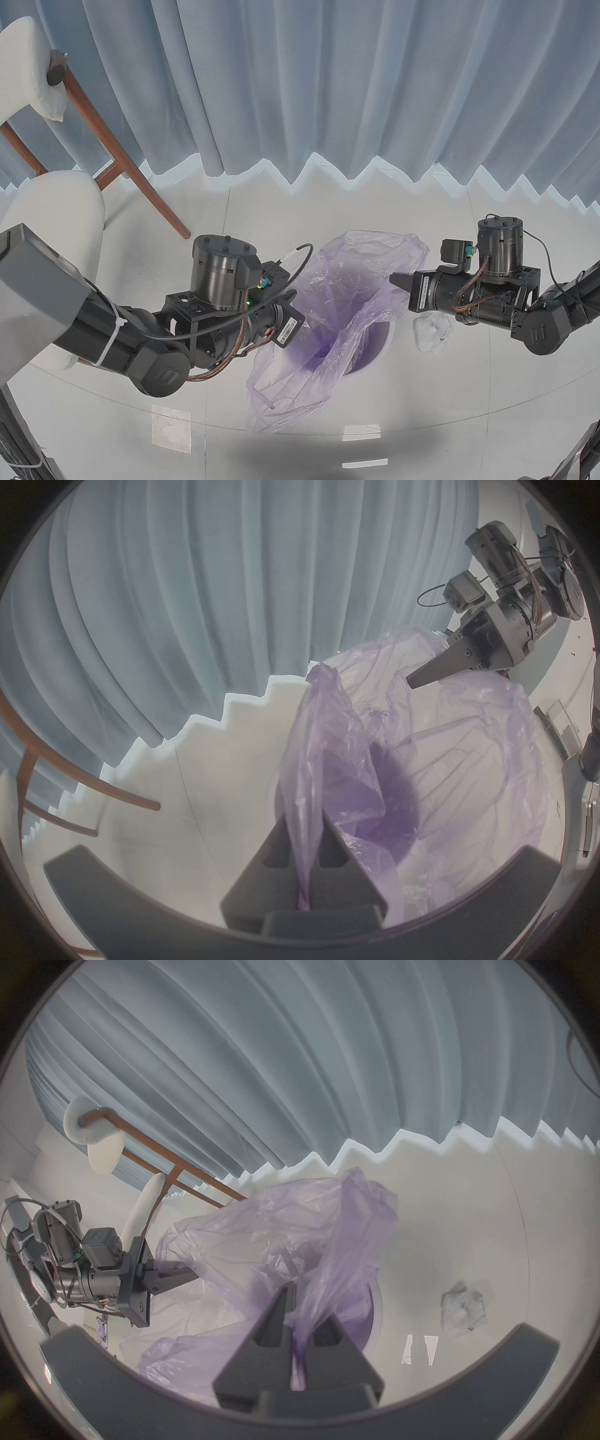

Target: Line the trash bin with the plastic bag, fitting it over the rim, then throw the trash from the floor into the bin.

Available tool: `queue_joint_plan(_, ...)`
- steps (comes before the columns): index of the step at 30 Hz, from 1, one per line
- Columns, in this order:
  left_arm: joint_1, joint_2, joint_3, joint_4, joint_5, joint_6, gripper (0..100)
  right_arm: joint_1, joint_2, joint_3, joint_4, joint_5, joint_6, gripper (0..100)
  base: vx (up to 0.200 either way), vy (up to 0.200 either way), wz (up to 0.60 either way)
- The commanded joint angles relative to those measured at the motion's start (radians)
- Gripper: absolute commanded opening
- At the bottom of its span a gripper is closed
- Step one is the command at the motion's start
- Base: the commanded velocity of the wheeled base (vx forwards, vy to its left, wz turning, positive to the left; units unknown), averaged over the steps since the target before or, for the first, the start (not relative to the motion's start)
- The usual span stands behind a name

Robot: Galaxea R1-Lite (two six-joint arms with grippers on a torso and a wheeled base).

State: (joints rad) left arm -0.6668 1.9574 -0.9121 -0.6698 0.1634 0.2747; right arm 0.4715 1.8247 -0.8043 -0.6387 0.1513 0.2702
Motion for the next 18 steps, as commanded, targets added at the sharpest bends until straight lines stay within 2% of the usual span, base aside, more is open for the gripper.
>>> queue_joint_plan(1, -0.004, -0.002, -0.004, 0.009, 0.007, -0.008, 0, -0.004, -0.008, -0.003, 0.001, 0.005, 0.001, 0, 0.2, 0.0, 0.0)
queue_joint_plan(5, -0.002, -0.028, -0.005, 0.033, 0.01, -0.017, 0, -0.022, -0.022, -0.001, 0.01, 0.037, 0.004, 0, 0.0, 0.0, 0.0)
queue_joint_plan(7, -0.002, -0.055, 0.006, 0.081, 0.016, -0.095, 0, -0.051, -0.033, 0.007, 0.019, 0.088, 0.004, 0, 0.0, 0.0, 0.0)
queue_joint_plan(10, -0.019, -0.061, -0.004, 0.113, 0.015, -0.256, 0, -0.088, -0.027, -0.003, 0.019, 0.137, 0.006, 0, 0.0, 0.0, 0.0)
queue_joint_plan(12, -0.046, -0.055, -0.045, 0.11, 0.019, -0.417, 0, -0.103, -0.031, -0.007, 0.021, 0.168, 0.007, 0, 0.0, 0.0, 0.0)
queue_joint_plan(15, -0.08, -0.054, -0.077, 0.099, 0.073, -0.629, 0, -0.114, -0.051, 0.002, 0.021, 0.212, 0.014, 0, 0.0, 0.0, 0.0)
queue_joint_plan(18, -0.089, -0.077, -0.077, 0.079, 0.079, -0.75, 0, -0.113, -0.071, 0.016, 0.037, 0.231, 0.017, 0, 0.0, 0.0, 0.0)
